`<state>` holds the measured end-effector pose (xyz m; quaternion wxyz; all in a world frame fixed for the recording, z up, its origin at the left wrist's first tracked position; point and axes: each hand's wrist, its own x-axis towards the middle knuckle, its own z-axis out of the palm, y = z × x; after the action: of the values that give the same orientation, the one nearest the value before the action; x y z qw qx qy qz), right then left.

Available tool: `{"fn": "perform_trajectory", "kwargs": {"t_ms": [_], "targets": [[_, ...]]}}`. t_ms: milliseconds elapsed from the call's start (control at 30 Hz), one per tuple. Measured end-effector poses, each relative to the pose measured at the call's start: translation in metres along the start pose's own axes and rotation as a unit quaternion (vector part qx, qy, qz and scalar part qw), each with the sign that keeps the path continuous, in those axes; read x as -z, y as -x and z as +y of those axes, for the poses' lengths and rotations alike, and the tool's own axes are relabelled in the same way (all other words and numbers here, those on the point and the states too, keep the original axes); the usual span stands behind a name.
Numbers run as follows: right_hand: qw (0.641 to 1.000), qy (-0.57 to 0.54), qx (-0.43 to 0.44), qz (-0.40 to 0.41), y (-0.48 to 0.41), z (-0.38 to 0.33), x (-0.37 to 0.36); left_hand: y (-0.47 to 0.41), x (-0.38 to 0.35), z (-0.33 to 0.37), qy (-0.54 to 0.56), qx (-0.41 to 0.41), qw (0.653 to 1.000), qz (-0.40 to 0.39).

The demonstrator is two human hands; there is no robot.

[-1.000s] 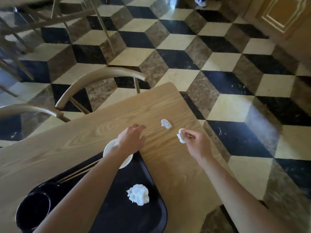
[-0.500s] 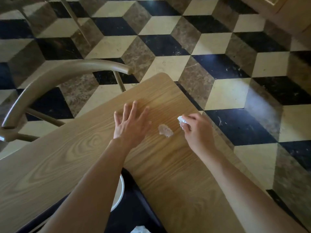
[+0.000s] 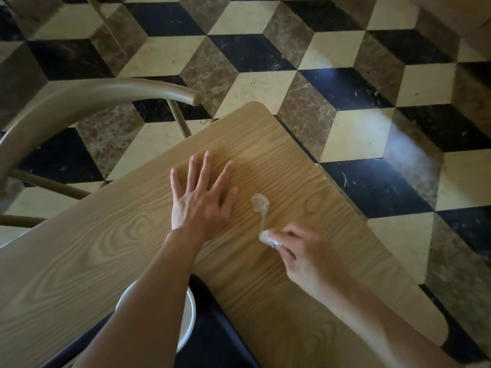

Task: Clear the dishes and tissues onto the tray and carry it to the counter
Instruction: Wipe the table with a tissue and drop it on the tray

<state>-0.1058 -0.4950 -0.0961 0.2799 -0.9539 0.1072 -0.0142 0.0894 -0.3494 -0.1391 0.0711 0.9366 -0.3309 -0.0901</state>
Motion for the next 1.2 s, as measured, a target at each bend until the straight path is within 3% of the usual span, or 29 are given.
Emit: {"fn": "perform_trajectory", "kwargs": {"t_ms": [67,233,333,467,567,700,767,867,1100,1200], "targets": [[0.999,-0.03,-0.022,0.002,-0.002,0.005,0.007,0.0,0.0,0.0,0.003,0.002,1.0,0.003],[0.988,-0.014,-0.091,0.124,-0.062,0.031,0.024,-0.001,-0.001,0.0,0.006,0.005,1.0,0.008],[0.996,-0.004,-0.041,0.085,-0.068,0.025,0.013,-0.002,-0.003,-0.001,0.004,0.008,1.0,0.011],[0.996,-0.033,0.066,-0.042,-0.02,0.006,0.002,-0.003,-0.004,-0.002,0.003,0.009,1.0,0.008],[0.99,-0.049,0.09,-0.1,-0.008,0.009,0.008,-0.003,-0.003,-0.001,0.003,0.01,1.0,0.009],[0.995,-0.064,0.0,0.07,-0.065,0.029,0.023,-0.003,-0.003,0.0,0.005,0.014,1.0,0.01],[0.992,-0.036,-0.036,0.113,-0.098,0.035,0.022,-0.003,-0.003,0.0,0.002,0.014,1.0,0.009],[0.998,-0.004,-0.015,0.067,-0.12,0.031,0.01,-0.002,-0.002,0.0,-0.003,0.013,1.0,0.009],[0.977,-0.003,0.184,-0.111,-0.043,0.015,0.005,-0.002,-0.003,0.0,-0.003,0.01,1.0,0.009],[0.966,-0.03,0.189,-0.173,-0.033,0.02,0.015,-0.003,-0.004,0.0,-0.008,0.011,1.0,0.011]]}}
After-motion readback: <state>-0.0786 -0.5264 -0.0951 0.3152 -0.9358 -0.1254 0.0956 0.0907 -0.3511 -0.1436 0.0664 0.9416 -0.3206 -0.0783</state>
